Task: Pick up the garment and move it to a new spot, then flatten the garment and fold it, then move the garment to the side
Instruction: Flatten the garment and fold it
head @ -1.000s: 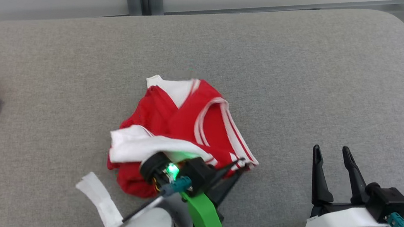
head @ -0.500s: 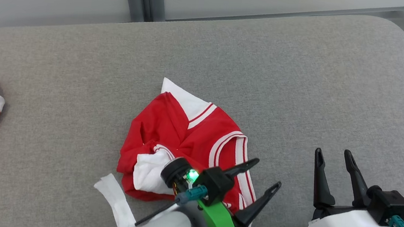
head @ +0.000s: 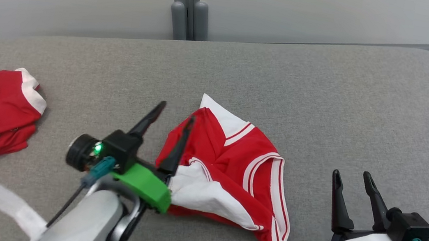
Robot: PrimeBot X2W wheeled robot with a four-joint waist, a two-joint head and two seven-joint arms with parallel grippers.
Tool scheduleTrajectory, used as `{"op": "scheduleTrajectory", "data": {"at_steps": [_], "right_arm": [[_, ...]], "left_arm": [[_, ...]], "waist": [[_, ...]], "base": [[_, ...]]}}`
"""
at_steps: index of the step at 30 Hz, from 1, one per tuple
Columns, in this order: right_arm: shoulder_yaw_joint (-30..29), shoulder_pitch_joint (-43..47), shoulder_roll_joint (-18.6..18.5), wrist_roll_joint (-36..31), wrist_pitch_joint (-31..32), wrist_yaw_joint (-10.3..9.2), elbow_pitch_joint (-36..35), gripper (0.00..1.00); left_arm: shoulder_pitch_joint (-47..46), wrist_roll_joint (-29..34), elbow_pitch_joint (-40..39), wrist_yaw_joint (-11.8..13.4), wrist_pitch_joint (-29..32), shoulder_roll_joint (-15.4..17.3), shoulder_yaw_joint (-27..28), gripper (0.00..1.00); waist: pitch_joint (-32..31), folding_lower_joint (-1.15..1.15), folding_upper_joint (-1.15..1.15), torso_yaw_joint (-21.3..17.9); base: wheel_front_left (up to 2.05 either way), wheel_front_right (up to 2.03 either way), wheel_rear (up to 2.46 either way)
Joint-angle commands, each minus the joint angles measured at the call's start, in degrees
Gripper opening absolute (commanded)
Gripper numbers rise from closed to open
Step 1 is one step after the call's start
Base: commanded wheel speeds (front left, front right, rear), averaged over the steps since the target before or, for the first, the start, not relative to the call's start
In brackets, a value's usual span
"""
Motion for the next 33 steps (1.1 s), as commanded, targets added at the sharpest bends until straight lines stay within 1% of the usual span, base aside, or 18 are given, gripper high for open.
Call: {"op": "scheduleTrajectory", "data": {"at_steps": [1,3,6,9,11,15,17,22,26,30,33], "right_arm": [[0.0,0.4,-0.1,-0.5,-0.2,-0.02,0.0,1.0],[-0.1,0.8,-0.1,-0.5,-0.2,-0.02,-0.1,1.0],[-0.1,1.1,-0.1,-0.6,-0.2,-0.02,0.0,1.0],[-0.1,1.3,-0.1,-0.6,-0.2,-0.02,0.1,1.0],[0.0,1.4,-0.1,-0.7,-0.2,-0.02,0.2,1.0],[0.1,1.6,-0.1,-0.8,-0.2,-0.02,0.5,1.0],[0.1,1.7,-0.1,-0.8,-0.2,-0.02,0.6,1.0],[0.3,2.0,-0.1,-0.9,-0.2,-0.02,0.9,1.0],[0.6,2.4,-0.1,-0.8,-0.2,-0.02,1.3,1.0],[0.7,2.4,-0.1,-0.8,-0.2,-0.02,1.7,1.0],[0.9,2.5,-0.1,-0.5,-0.2,-0.02,2.3,1.0]], "left_arm": [[2.4,0.4,-1.2,0.8,-0.2,1.6,2.1,1.0],[5.4,1.2,-3.6,1.7,-0.2,3.1,6.1,1.0],[10.1,2.3,-6.7,2.7,-0.2,4.6,12.1,1.0],[14.8,3.9,-9.3,3.0,-0.2,4.9,18.4,1.0],[17.6,4.8,-10.5,2.6,-0.2,4.5,21.7,1.0],[22.0,7.1,-12.5,0.3,-0.2,2.7,28.0,1.0],[23.7,7.9,-13.0,-1.5,-0.2,1.6,30.6,1.0],[26.7,11.1,-12.0,-6.0,-0.2,-1.0,35.8,1.0],[28.1,13.4,-10.7,-9.0,-0.2,-2.7,38.8,1.0],[28.4,14.5,-9.6,-10.6,-0.2,-3.6,40.6,1.0],[28.4,15.4,-9.1,-11.3,-0.2,-4.3,41.5,1.0]], "waist": [[-0.9,0.0,0.0,1.1],[-1.0,0.0,0.0,1.6],[-1.3,0.0,0.0,2.2],[-1.5,0.0,0.0,2.7],[-1.7,0.0,0.0,3.1],[-2.1,0.0,0.0,3.6],[-2.3,0.0,0.0,3.8],[-2.7,0.0,0.0,4.0],[-3.0,0.0,0.0,3.8],[-3.1,0.0,0.0,3.7],[-3.1,0.0,0.0,3.8]], "base": [[0.0,0.0,0.0],[0.0,0.0,0.0],[0.0,0.0,0.0],[0.0,0.0,0.0],[0.0,0.0,0.0],[0.0,0.0,0.0],[0.0,0.0,0.0],[0.0,0.0,0.0],[0.0,0.0,0.0],[0.0,0.0,0.0],[0.0,0.0,0.0]]}}
